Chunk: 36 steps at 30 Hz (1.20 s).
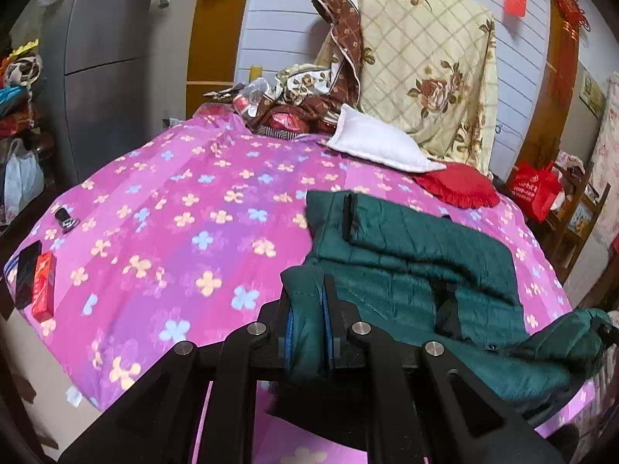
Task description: Fold large clothes
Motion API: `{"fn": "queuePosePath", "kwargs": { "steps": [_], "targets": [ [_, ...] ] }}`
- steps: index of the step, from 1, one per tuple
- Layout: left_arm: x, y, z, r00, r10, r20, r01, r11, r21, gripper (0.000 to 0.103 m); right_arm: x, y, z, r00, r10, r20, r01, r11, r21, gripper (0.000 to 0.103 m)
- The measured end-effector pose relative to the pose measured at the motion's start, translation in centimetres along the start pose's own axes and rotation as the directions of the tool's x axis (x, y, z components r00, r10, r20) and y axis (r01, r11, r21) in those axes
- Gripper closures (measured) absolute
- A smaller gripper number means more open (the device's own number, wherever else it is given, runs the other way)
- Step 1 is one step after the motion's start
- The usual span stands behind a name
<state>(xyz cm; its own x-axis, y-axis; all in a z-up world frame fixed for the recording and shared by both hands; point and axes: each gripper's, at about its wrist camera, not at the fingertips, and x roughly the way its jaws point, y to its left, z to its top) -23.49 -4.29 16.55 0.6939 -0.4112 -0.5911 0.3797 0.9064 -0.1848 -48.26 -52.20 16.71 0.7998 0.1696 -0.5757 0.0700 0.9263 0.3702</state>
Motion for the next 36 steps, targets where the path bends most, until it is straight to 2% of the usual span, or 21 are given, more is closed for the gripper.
{"fn": "queuePosePath", "kwargs": {
  "steps": [8, 19, 29, 36],
  "targets": [
    [2.5, -1.3, 2.9, 0.999, 0.022, 0.024, -0.022, 1.0, 0.001, 0.103, 2.3, -2.0, 5.2, 0.996, -0.063, 0.062, 0.06, 0.997, 0.043, 0.082],
    [7.5, -2.6, 6.4, 0.996, 0.082, 0.03, -0.082, 0.997, -0.001, 0.103, 5.5, -2.9, 9.3, 0.986, -0.135, 0.095, 0.132, 0.991, 0.037, 0.082],
    [12.7, -3.5, 9.2, 0.989, 0.145, 0.008, -0.145, 0.989, -0.004, 0.103, 9.9, -4.9, 13.0, 0.975, -0.205, 0.09, 0.201, 0.978, 0.059, 0.082],
    [17.0, -3.9, 10.4, 0.984, 0.178, -0.018, -0.178, 0.984, -0.008, 0.103, 13.6, -6.6, 15.4, 0.972, -0.227, 0.064, 0.222, 0.972, 0.077, 0.082]
  ]
}}
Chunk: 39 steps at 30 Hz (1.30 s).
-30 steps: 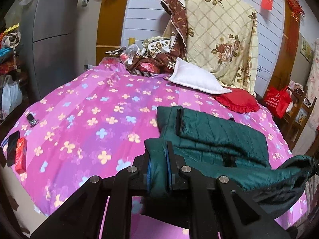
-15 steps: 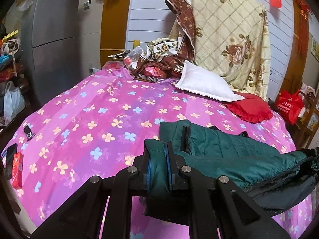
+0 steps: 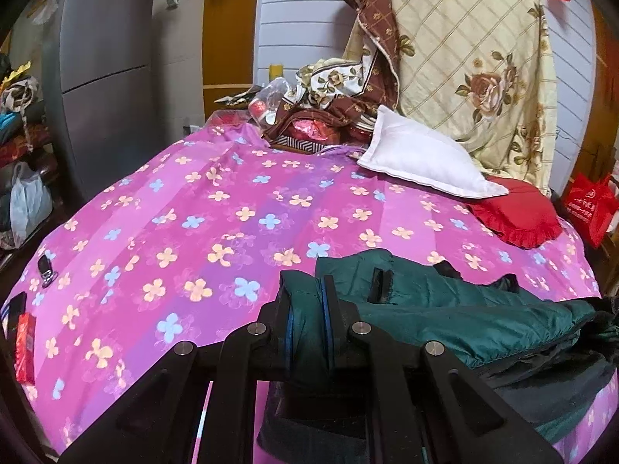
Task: Fold large clothes
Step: 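Press the folded jacket bundle flat with both tools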
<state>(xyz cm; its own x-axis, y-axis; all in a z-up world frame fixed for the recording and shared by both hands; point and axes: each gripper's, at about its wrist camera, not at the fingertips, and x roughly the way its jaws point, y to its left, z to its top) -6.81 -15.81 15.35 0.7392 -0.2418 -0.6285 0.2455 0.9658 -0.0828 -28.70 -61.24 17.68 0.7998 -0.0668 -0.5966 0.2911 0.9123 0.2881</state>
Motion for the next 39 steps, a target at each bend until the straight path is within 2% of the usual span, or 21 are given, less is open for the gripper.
{"fn": "queuePosePath", "kwargs": {
  "steps": [8, 18, 22, 24, 26, 27, 28, 30, 32, 36, 39],
  "targets": [
    [5.5, -0.9, 0.6, 0.998, 0.03, -0.057, -0.031, 0.999, -0.014, 0.103, 5.8, -1.5, 1.4, 0.999, -0.021, -0.041, 0.023, 0.999, 0.039, 0.082],
    [10.7, -1.5, -0.7, 0.99, 0.059, -0.13, -0.063, 0.998, -0.027, 0.103, 12.8, -4.3, 0.2, 0.994, -0.038, -0.099, 0.053, 0.986, 0.157, 0.082],
    [11.9, -0.7, -0.9, 0.986, 0.012, -0.166, -0.028, 0.995, -0.096, 0.102, 14.5, -4.6, -0.8, 0.993, -0.046, -0.108, 0.066, 0.98, 0.187, 0.076],
    [11.9, 0.2, -0.6, 0.983, -0.056, -0.176, 0.027, 0.987, -0.161, 0.097, 14.5, -4.5, -0.8, 0.993, -0.05, -0.11, 0.069, 0.981, 0.18, 0.075],
    [11.5, 1.5, -0.1, 0.975, -0.135, -0.174, 0.092, 0.968, -0.234, 0.091, 14.1, -4.6, -0.4, 0.992, -0.038, -0.119, 0.06, 0.98, 0.192, 0.071],
    [11.0, 2.2, 0.1, 0.971, -0.174, -0.164, 0.124, 0.953, -0.275, 0.085, 13.7, -4.7, -0.2, 0.993, -0.031, -0.116, 0.054, 0.979, 0.195, 0.059],
    [10.4, 2.8, 0.4, 0.968, -0.201, -0.148, 0.148, 0.939, -0.309, 0.075, 13.1, -4.6, 0.1, 0.995, -0.013, -0.099, 0.033, 0.98, 0.196, 0.037],
    [9.0, 3.7, 1.0, 0.974, -0.203, -0.102, 0.157, 0.927, -0.34, 0.063, 11.8, -4.3, 0.7, 0.998, -0.008, -0.066, 0.02, 0.983, 0.185, 0.013],
    [7.8, 4.1, 1.5, 0.975, -0.211, -0.066, 0.176, 0.922, -0.343, 0.061, 10.0, -3.8, 1.5, 0.999, -0.033, -0.01, 0.034, 0.985, 0.168, 0.013],
    [5.9, 3.9, 1.6, 0.977, -0.208, -0.041, 0.186, 0.932, -0.311, 0.061, 7.0, -2.1, 2.2, 0.998, 0.01, 0.055, -0.019, 0.988, 0.151, 0.012],
    [6.2, 2.7, 0.9, 0.982, -0.178, -0.062, 0.156, 0.952, -0.264, 0.061, 7.5, 1.2, 1.8, 1.0, 0.025, 0.013, -0.025, 0.999, 0.025, 0.012]
  ]
}}
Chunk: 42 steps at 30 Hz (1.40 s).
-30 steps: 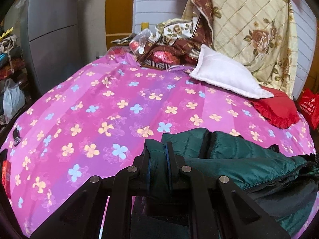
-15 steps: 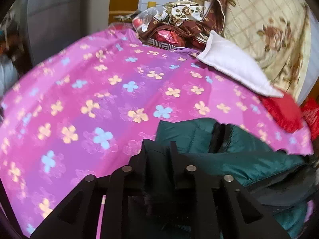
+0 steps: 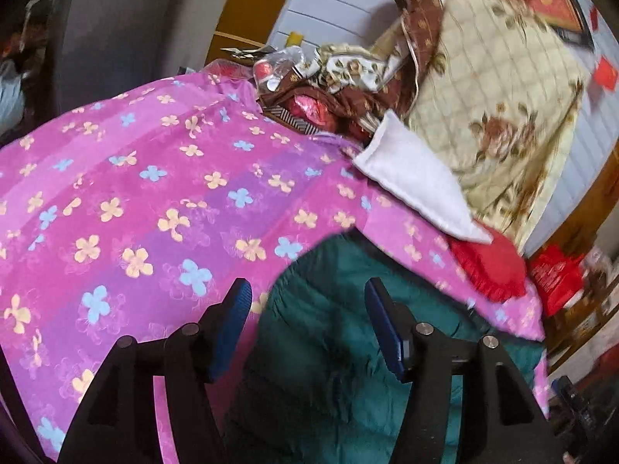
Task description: Fold large clothes
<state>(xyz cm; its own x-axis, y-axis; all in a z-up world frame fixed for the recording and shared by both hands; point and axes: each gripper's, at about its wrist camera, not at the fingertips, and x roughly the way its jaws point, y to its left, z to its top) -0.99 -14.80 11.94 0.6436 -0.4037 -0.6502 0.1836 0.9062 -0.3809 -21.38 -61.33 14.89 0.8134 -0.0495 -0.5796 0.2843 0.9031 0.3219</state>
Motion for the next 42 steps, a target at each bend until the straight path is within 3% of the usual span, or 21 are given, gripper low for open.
{"fn": "queuePosePath", "kwargs": {
  "steps": [5, 11, 16, 20, 22, 26, 29, 32, 37, 40, 42],
  "targets": [
    [4.3, -1.4, -1.9, 0.988, 0.121, -0.097, -0.113, 0.99, 0.083, 0.061, 5.0, 4.3, -1.3, 0.991, -0.078, -0.111, 0.059, 0.985, -0.164, 0.012],
    [8.5, -1.9, -1.7, 0.974, 0.183, -0.136, -0.17, 0.98, 0.106, 0.061, 9.6, 2.7, -1.0, 0.955, -0.253, -0.153, 0.228, 0.96, -0.166, 0.012],
    [10.0, -2.5, -1.5, 0.972, 0.198, -0.124, -0.185, 0.977, 0.11, 0.059, 11.8, -1.2, -1.4, 0.959, -0.214, -0.183, 0.212, 0.977, -0.031, 0.011],
    [9.9, -3.1, -1.8, 0.969, 0.228, -0.095, -0.211, 0.965, 0.155, 0.059, 12.4, -1.2, -1.5, 0.953, -0.232, -0.196, 0.23, 0.973, -0.033, 0.011],
    [9.9, -3.0, -1.9, 0.97, 0.225, -0.093, -0.209, 0.965, 0.157, 0.059, 11.4, -0.6, -1.3, 0.952, -0.241, -0.19, 0.234, 0.97, -0.057, 0.011],
    [10.2, -3.2, -1.8, 0.968, 0.234, -0.09, -0.218, 0.962, 0.163, 0.059, 7.5, 0.3, -1.1, 0.974, -0.203, -0.098, 0.199, 0.978, -0.056, 0.01],
    [10.4, -3.8, -2.0, 0.963, 0.26, -0.074, -0.242, 0.951, 0.192, 0.059, 7.4, -0.4, -0.7, 0.958, -0.272, -0.089, 0.266, 0.961, -0.078, 0.01],
    [10.5, -4.1, -2.2, 0.961, 0.272, -0.056, -0.255, 0.944, 0.211, 0.059, 9.5, -2.2, -0.9, 0.928, -0.336, -0.161, 0.331, 0.942, -0.057, 0.01],
    [10.4, -4.6, -2.2, 0.954, 0.294, -0.048, -0.275, 0.931, 0.241, 0.059, 10.7, -5.2, -2.2, 0.946, -0.261, -0.193, 0.282, 0.955, 0.087, 0.004],
    [8.7, -4.7, -2.2, 0.956, 0.291, -0.037, -0.271, 0.925, 0.265, 0.059, 9.6, -4.6, -2.1, 0.94, -0.28, -0.193, 0.298, 0.952, 0.072, 0.004],
    [7.4, -4.6, -2.3, 0.962, 0.273, -0.027, -0.255, 0.927, 0.276, 0.059, 7.8, -3.7, -2.1, 0.948, -0.283, -0.148, 0.293, 0.955, 0.054, 0.004]
  ]
}}
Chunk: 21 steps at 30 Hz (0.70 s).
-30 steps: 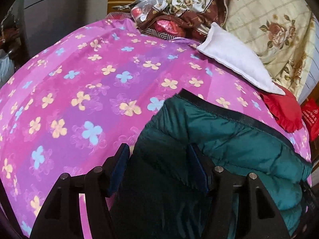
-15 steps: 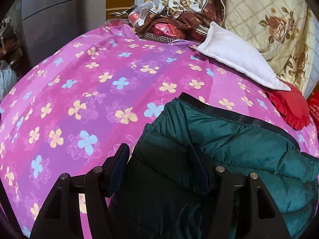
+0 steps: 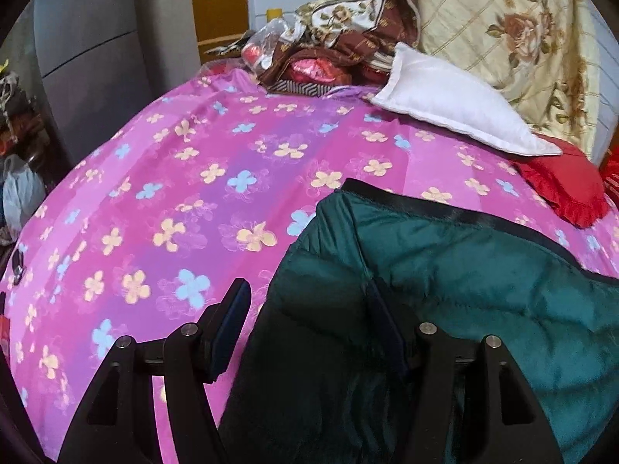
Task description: Fold large clothes
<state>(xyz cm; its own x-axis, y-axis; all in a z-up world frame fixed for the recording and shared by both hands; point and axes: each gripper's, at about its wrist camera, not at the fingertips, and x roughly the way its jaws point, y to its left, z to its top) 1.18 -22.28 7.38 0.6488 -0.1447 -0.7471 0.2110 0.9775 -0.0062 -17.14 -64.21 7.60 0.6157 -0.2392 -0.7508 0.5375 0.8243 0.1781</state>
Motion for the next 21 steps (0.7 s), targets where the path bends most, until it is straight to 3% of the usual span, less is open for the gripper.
{"fn": "queuePosePath", "kwargs": {
  "steps": [4, 8, 13, 18, 21],
  "targets": [
    [-2.6, 0.5, -1.0, 1.0, -0.011, 0.028, 0.011, 1.0, 0.021, 0.059, -4.2, 1.1, -0.9, 0.995, 0.068, 0.071, -0.066, 0.997, -0.029, 0.004],
    [-4.6, 0.7, -2.2, 0.999, -0.013, 0.041, 0.011, 0.999, 0.037, 0.059, -6.2, 3.8, -1.9, 0.989, 0.13, 0.07, -0.122, 0.987, -0.103, 0.004],
    [-6.1, 0.4, -3.4, 0.999, -0.023, 0.037, 0.021, 0.998, 0.053, 0.059, -6.4, 7.5, -3.5, 0.988, 0.151, 0.04, -0.139, 0.968, -0.207, 0.004],
    [-6.6, 0.2, -4.4, 0.999, -0.028, 0.029, 0.026, 0.998, 0.065, 0.059, -5.3, 9.8, -3.8, 0.983, 0.184, 0.01, -0.178, 0.96, -0.216, 0.004],
    [-6.1, 0.3, -4.9, 1.0, -0.025, 0.017, 0.024, 0.997, 0.069, 0.059, -3.7, 11.1, -3.8, 0.99, 0.143, -0.007, -0.14, 0.958, -0.249, 0.004]
  ]
}}
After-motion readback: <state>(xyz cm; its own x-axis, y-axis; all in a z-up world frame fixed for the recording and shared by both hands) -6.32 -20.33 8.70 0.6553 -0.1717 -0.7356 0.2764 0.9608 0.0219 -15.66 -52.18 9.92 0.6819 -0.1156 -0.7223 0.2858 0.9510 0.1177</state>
